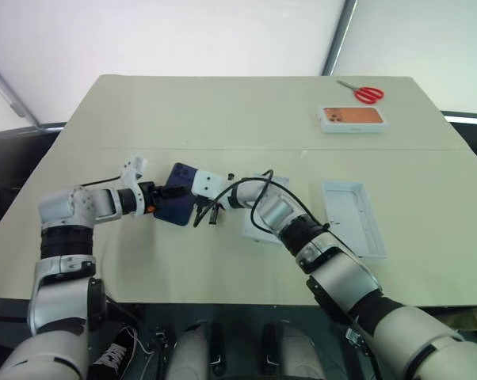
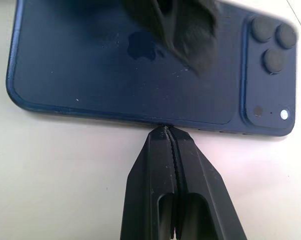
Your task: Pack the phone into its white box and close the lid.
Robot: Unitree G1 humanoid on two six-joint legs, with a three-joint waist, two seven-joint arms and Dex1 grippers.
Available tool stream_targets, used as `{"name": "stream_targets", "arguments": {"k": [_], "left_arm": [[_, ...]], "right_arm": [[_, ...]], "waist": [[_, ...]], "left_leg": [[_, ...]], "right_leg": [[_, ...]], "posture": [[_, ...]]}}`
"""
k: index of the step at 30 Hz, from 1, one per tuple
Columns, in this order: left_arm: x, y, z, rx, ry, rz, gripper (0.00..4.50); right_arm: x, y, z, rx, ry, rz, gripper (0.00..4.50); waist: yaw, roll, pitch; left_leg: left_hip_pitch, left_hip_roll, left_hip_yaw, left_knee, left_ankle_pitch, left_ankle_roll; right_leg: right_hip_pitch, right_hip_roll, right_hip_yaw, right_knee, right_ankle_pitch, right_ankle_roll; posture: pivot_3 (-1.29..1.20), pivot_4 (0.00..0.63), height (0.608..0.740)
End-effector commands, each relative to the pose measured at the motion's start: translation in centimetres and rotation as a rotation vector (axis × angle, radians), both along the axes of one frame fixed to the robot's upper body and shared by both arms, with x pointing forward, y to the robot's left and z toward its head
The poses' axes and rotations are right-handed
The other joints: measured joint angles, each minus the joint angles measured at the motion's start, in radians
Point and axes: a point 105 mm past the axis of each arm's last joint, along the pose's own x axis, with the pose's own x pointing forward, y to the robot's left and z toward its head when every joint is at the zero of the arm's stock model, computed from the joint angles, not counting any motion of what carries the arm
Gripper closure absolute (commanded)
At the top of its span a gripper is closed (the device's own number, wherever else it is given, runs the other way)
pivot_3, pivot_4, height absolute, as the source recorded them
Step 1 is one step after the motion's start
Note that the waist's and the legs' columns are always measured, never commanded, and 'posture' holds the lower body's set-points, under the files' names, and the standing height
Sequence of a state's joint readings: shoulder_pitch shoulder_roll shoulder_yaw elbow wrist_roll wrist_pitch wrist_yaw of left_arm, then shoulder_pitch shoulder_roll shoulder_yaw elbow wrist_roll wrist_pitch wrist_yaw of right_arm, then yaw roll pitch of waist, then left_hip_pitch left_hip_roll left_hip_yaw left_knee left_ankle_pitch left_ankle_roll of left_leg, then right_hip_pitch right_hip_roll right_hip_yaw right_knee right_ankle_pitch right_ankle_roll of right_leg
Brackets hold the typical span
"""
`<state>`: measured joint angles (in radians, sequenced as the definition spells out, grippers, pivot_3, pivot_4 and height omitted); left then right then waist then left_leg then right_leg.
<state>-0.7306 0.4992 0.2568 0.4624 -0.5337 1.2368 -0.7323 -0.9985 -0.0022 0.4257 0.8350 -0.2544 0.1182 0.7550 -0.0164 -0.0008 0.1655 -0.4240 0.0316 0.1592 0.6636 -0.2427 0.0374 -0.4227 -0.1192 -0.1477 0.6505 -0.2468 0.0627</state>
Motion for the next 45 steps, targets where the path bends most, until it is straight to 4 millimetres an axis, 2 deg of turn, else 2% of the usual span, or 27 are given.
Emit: {"name": "stream_targets", "arguments": {"k": [1, 7, 10, 13, 14, 25, 30, 40, 43, 45], "left_arm": [[-1.8, -1.6, -3.8, -0.004, 0.166, -0.048, 0.67], [-1.4, 0.6, -3.6, -0.031, 0.159, 0.035, 0.67], [-1.4, 1.1, -3.7, -0.038, 0.158, 0.051, 1.55], [-1.5, 1.2, -3.9, -0.040, 0.167, 0.054, 2.95], [-1.5, 1.2, -4.0, -0.041, 0.173, 0.057, 3.07], [-1.6, 1.2, -4.4, -0.048, 0.171, 0.071, 3.07], [-1.5, 1.4, -4.5, -0.055, 0.175, 0.090, 4.48], [-1.6, 1.6, -4.5, -0.070, 0.169, 0.110, 4.48], [-1.4, 2.0, -4.2, -0.085, 0.159, 0.133, 4.48], [-1.1, 2.2, -3.3, -0.142, 0.134, 0.152, 4.48]], "right_arm": [[-0.4, 0.9, 0.7, 0.015, -0.033, 0.041, 4.46], [-0.3, 0.6, 0.6, 0.014, -0.034, 0.042, 4.46], [-0.3, 0.5, 0.5, 0.011, -0.032, 0.042, 4.50], [-0.4, 0.6, 0.5, 0.012, -0.031, 0.045, 4.50], [-0.4, 0.5, 0.5, 0.014, -0.031, 0.044, 4.50], [-0.3, 0.4, 0.5, 0.013, -0.042, 0.044, 4.50], [-0.3, 0.4, 0.5, 0.012, -0.039, 0.042, 4.50], [-0.1, 0.1, 0.9, 0.026, -0.056, 0.034, 4.50], [0.0, -0.1, 1.7, 0.090, -0.024, 0.018, 4.50], [-0.1, -0.2, 3.2, 0.182, -0.013, 0.025, 4.50]], "waist": [[-0.001, 0.000, 0.000], [-0.002, 0.000, 0.000], [-0.007, 0.000, 0.000], [-0.005, 0.000, 0.000], [-0.003, 0.000, 0.000], [-0.001, -0.001, 0.000], [-0.002, -0.001, -0.001], [-0.003, -0.001, -0.001], [-0.003, -0.001, -0.001], [-0.003, -0.001, -0.001]], "left_leg": [[0.000, 0.000, 0.000, 0.000, 0.000, 0.000], [0.000, 0.000, 0.000, 0.000, 0.000, 0.000], [0.000, 0.000, 0.000, 0.000, 0.000, 0.000], [0.000, 0.000, 0.000, -0.001, 0.000, 0.000], [0.000, 0.000, 0.000, -0.001, 0.000, 0.000], [0.000, 0.000, -0.001, -0.001, -0.002, -0.003], [0.002, 0.000, -0.001, -0.001, -0.002, -0.003], [0.003, 0.000, -0.001, -0.001, -0.002, -0.003], [0.003, 0.000, -0.001, -0.001, -0.002, -0.003], [0.003, 0.000, -0.001, -0.001, -0.002, -0.003]], "right_leg": [[0.000, 0.000, 0.000, 0.000, 0.000, 0.000], [0.000, 0.000, 0.000, 0.000, 0.000, 0.000], [-0.001, 0.000, 0.000, 0.000, 0.000, 0.000], [-0.001, 0.000, 0.000, 0.000, 0.000, 0.000], [0.000, 0.000, 0.000, 0.000, 0.000, 0.000], [0.000, -0.001, 0.000, 0.000, 0.000, 0.000], [0.001, -0.001, 0.000, 0.000, 0.000, 0.000], [0.002, -0.001, 0.000, 0.000, 0.000, 0.000], [0.002, -0.002, 0.000, 0.000, 0.000, 0.000], [0.002, -0.002, 0.000, 0.000, 0.000, 0.000]], "posture": [[0.00, 0.150, 0.738], [0.00, 0.150, 0.738], [0.00, 0.150, 0.738], [0.00, 0.150, 0.738], [0.00, 0.150, 0.738], [0.00, 0.150, 0.738], [0.00, 0.150, 0.738], [0.00, 0.150, 0.738], [0.00, 0.150, 0.738], [0.00, 0.150, 0.738]]}}
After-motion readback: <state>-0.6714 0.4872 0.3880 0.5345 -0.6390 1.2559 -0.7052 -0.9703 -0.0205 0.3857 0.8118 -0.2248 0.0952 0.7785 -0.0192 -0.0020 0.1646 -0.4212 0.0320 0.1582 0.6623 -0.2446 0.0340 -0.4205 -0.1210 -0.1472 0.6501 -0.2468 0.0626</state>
